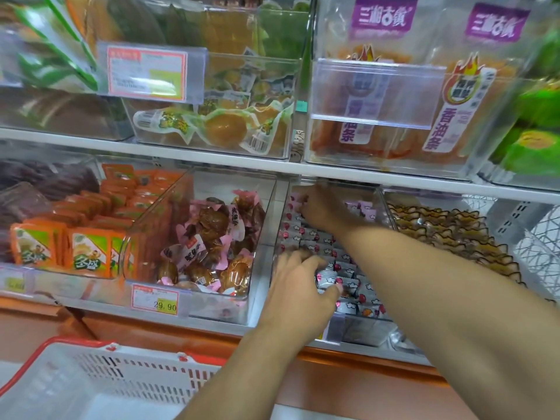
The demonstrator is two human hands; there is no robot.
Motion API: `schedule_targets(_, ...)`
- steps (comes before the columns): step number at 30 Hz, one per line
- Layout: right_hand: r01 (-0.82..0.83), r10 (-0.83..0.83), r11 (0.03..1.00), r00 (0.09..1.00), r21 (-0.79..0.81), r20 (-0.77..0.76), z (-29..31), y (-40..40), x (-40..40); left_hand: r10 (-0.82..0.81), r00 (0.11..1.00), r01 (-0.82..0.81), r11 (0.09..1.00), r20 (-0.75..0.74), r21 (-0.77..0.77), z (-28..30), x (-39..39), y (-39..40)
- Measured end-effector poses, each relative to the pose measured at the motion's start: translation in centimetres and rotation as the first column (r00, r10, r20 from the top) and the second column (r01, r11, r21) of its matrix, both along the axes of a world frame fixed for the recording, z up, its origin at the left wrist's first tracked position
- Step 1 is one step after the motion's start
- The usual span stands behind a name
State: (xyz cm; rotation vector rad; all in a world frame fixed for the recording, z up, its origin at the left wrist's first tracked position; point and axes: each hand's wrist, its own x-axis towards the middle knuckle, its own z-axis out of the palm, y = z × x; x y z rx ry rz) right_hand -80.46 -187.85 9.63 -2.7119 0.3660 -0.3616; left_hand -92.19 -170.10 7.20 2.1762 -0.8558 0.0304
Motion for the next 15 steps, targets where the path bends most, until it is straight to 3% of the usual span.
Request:
schedule_targets(5, 0.077, -0.087, 0.992, 0.991, 0.095, 0.098, 0.2, 0.4, 0.1, -0.002, 1.000, 0.002, 1.000, -0.004, -0.009, 0.0, 0.0, 0.1)
schedule_targets(7, 0.101, -0.140, 0.977, 0.969, 0.187, 0.204, 0.9, 0.8, -0.2, 0.000, 1.000, 0.000, 1.000, -0.017, -0.022, 0.2, -0.1, 0.1)
schedule_targets(11, 0.093, -0.303, 0.882, 0.862, 0.462, 0.405, 3.0, 2.0, -2.6, 0.021, 0.996, -0.028, 0.997, -0.084, -0.078, 1.0, -0.1, 0.5)
schedule_targets(15, 0.048, -0.365, 0.768, 0.852, 0.639, 0.375, 4.5, 2.3, -7.0, 0.060, 0.989, -0.087, 0.976, -0.138, -0.200, 1.9, -0.6, 1.1)
